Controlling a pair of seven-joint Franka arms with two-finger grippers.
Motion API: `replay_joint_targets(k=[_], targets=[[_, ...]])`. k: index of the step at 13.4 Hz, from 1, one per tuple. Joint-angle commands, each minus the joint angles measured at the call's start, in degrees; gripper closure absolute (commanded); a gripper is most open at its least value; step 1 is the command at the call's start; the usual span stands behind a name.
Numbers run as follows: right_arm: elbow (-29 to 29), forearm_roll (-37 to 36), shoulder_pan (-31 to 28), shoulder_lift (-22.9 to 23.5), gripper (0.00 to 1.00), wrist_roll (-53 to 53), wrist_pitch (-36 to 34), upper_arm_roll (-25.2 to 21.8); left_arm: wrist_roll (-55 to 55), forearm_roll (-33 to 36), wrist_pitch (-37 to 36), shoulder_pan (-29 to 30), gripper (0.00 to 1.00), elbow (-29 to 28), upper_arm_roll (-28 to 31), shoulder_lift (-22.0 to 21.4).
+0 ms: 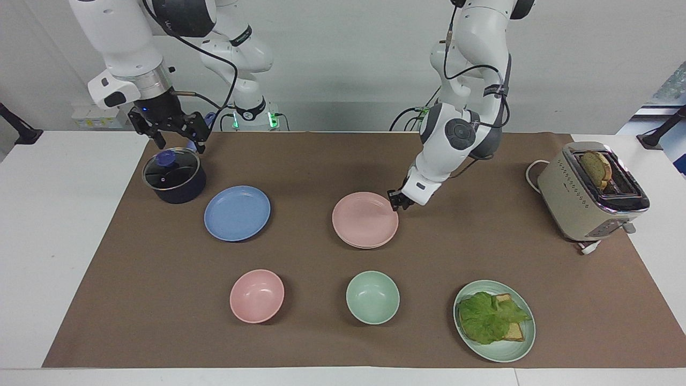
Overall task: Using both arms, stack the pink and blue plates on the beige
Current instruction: 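Carry the pink plate onto the beige plate and release it, then withdraw the left gripper while the right gripper reaches the blue plate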
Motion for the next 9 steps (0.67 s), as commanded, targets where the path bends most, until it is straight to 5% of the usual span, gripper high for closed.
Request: replay_joint_targets(k=[1,3,9], targets=[[-2.1,1.5,-0.9,-1.6,0.00,-2.0,1.7,0.2,1.0,-0.6,0.2,0.1,0.00,-0.6,1.1,-0.8],[-2.4,1.5,-0.9,-1.6,0.00,-2.0,2.3,0.2,2.2,0.7,0.1,3.5,0.00,0.0,1.3,-0.3],[-16.1,2.3,-2.0,-1.6,0.00,-7.3,17.4,0.1,15.8,12.1,-7.1,15.2,0.00,4.7,1.3,-1.5]])
